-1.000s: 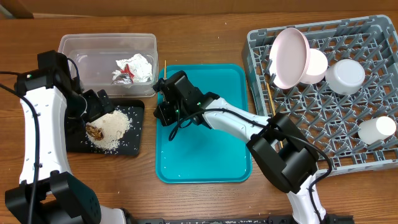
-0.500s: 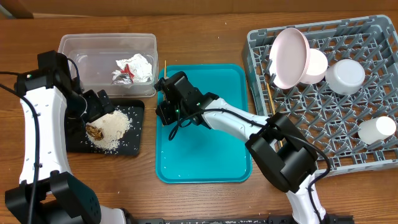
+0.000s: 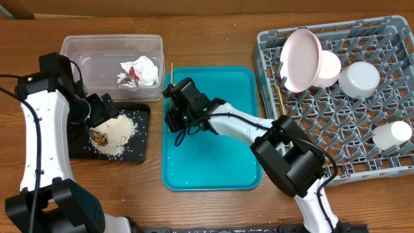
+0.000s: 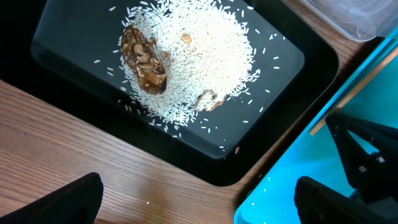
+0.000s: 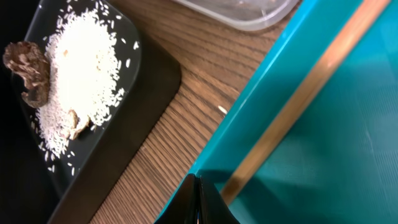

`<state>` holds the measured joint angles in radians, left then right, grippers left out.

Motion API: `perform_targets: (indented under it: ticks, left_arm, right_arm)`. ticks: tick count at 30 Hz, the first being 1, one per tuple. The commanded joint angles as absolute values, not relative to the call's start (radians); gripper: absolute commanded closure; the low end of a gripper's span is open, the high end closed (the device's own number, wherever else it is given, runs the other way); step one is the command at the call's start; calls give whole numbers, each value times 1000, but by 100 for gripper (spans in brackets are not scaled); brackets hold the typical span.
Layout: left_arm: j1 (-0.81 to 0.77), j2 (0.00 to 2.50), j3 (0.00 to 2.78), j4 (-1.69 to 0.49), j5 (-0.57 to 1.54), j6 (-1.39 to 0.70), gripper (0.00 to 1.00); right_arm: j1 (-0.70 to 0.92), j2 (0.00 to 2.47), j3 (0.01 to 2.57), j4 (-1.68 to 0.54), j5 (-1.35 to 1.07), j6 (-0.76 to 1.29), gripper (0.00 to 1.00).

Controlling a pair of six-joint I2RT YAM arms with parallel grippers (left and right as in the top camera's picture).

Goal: Sort waste into correct bins and load items into the dishwasher

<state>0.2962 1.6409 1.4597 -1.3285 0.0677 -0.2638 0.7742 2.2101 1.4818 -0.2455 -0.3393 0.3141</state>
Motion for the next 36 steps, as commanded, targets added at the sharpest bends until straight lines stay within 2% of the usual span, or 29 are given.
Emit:
perform_targets:
  ticks: [1,18,36]
  left_arm:
    - [298,1622,1481,-1331,75,-285,0]
    - [298,1622,1481,-1335,79,-285,0]
    - [298,1622,1481,-1334,79,-285,0]
  right_arm:
    - [780,2224,1488,-271,-325,316,96]
    - [766,2222,1488,-401,-262,320,96]
    - [576,2149,1488,-628,-277,303,95]
